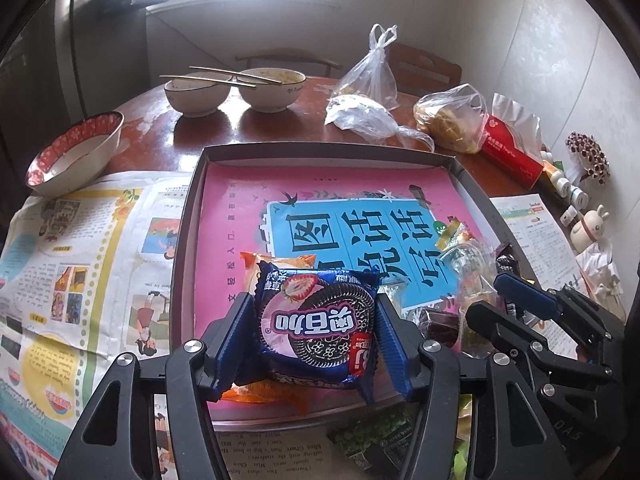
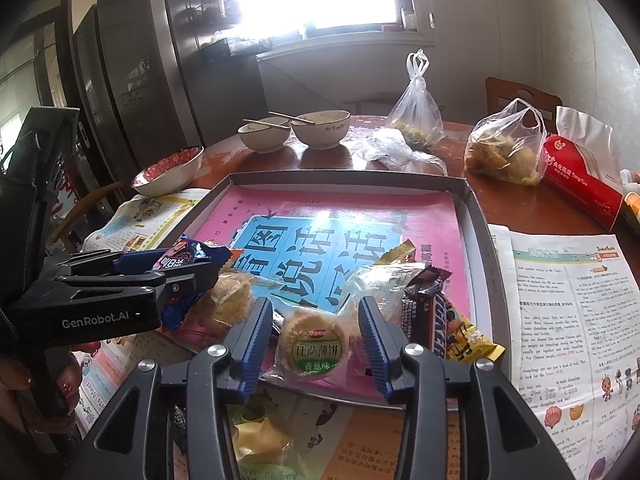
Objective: Organize snacks
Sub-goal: 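Lower both packs into the grey tray and open both grippers, then lift both open grippers away from the tray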
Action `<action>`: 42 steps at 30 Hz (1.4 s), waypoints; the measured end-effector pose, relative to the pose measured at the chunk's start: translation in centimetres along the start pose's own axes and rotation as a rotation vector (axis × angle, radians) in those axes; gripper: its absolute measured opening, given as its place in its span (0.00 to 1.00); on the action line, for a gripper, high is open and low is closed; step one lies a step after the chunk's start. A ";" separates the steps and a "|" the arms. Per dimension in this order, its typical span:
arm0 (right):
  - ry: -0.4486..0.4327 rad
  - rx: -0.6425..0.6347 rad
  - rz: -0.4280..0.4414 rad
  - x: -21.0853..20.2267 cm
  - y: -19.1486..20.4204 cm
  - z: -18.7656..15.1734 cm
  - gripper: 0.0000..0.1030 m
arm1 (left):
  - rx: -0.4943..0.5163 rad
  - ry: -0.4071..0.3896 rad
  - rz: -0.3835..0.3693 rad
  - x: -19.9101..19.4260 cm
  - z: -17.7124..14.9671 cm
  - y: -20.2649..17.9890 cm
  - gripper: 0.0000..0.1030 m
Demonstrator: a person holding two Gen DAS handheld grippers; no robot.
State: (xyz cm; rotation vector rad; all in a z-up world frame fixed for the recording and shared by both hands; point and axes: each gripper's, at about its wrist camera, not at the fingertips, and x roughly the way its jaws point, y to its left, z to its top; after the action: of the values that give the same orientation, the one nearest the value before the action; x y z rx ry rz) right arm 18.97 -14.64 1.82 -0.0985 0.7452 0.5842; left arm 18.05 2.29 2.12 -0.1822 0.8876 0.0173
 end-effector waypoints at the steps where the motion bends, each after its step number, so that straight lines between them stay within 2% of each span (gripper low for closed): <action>1: -0.001 0.001 -0.001 -0.1 0.0 0.0 0.44 | 0.001 0.000 0.001 0.0 0.0 0.0 0.61; 14: -0.016 0.014 0.000 -0.9 -0.3 0.0 0.52 | 0.009 -0.009 0.003 -0.8 -0.2 -0.3 0.66; 19: -0.015 -0.007 -0.001 -1.0 0.2 -0.1 0.57 | 0.027 -0.024 0.029 -1.1 -0.2 -0.6 0.67; 42: -0.043 0.016 -0.010 -2.5 -0.1 -0.2 0.62 | 0.021 -0.087 -0.002 -4.3 -0.2 -0.8 0.72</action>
State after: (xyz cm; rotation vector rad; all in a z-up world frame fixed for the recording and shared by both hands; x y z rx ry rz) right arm 17.40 -15.95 3.33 -0.0744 0.7069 0.5692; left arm 15.23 1.76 5.45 -0.1616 0.8004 0.0142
